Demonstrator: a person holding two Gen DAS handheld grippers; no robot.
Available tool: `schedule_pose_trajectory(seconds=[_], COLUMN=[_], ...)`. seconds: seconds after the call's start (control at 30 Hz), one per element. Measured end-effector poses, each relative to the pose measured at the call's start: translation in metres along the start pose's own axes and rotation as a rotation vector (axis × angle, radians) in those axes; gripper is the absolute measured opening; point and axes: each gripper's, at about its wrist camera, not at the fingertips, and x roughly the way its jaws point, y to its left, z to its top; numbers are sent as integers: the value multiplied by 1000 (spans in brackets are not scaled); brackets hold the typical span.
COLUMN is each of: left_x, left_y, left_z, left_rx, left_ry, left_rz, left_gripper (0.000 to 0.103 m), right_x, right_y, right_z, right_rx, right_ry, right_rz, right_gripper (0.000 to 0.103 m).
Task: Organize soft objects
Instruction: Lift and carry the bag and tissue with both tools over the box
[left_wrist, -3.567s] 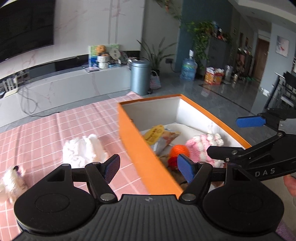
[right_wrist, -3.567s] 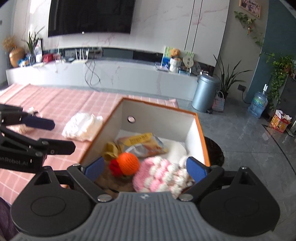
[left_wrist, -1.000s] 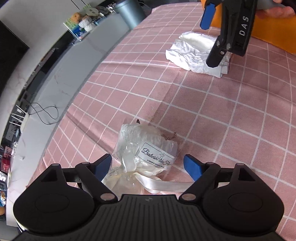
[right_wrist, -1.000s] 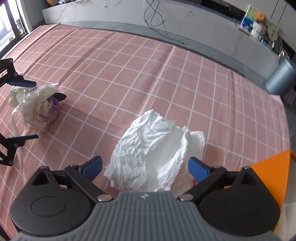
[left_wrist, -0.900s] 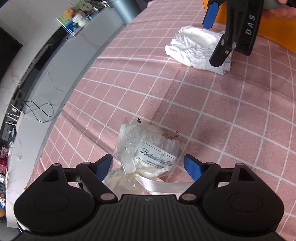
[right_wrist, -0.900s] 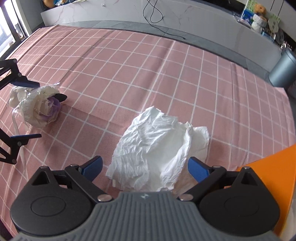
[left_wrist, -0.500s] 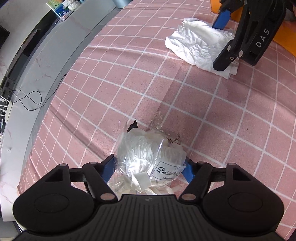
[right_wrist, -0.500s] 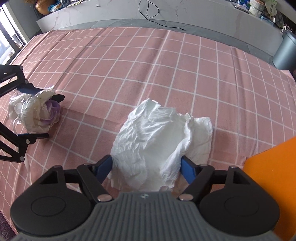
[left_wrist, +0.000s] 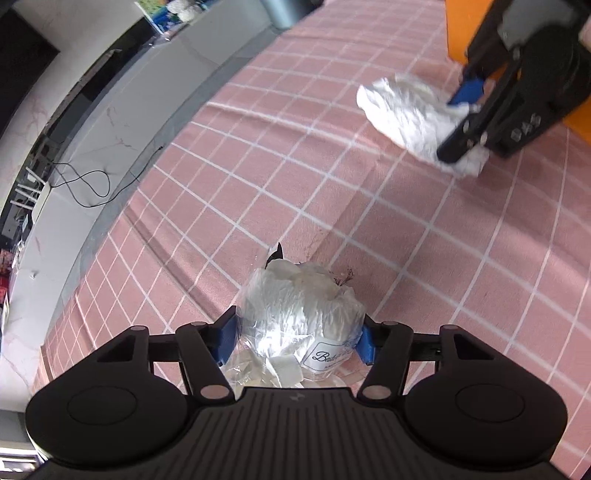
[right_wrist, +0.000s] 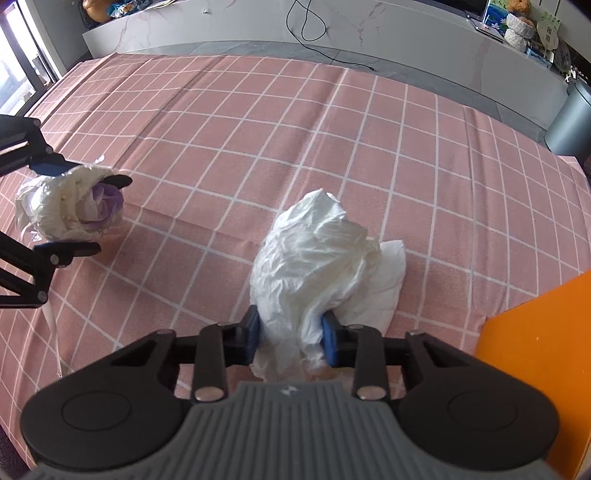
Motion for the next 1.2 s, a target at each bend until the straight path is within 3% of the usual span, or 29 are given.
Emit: schedule_pose_trajectory(seconds=[0.13,0.53,0.93,1.2], left_x=[-19,-85,-148,-168], left_y=[-3,-30,-67,-97], left_z=[-2,-18,-33,-34], left_rx=[-91,-389,-633,-704], left_ry=[-64,-315,-563,-702], left_rz=[-5,22,9,-38], left_gripper=[70,70,70,70], right_x=[-9,-85,-165,-204], right_y=[9,31,45,45], right_z=[-5,-38,-109,-161], right_rx=[-39,-78,-33,48], right_ry=[-25,-191,-422,-556], right_rz=[-22,-24,-7,-13], right_gripper=[25,25,25,26])
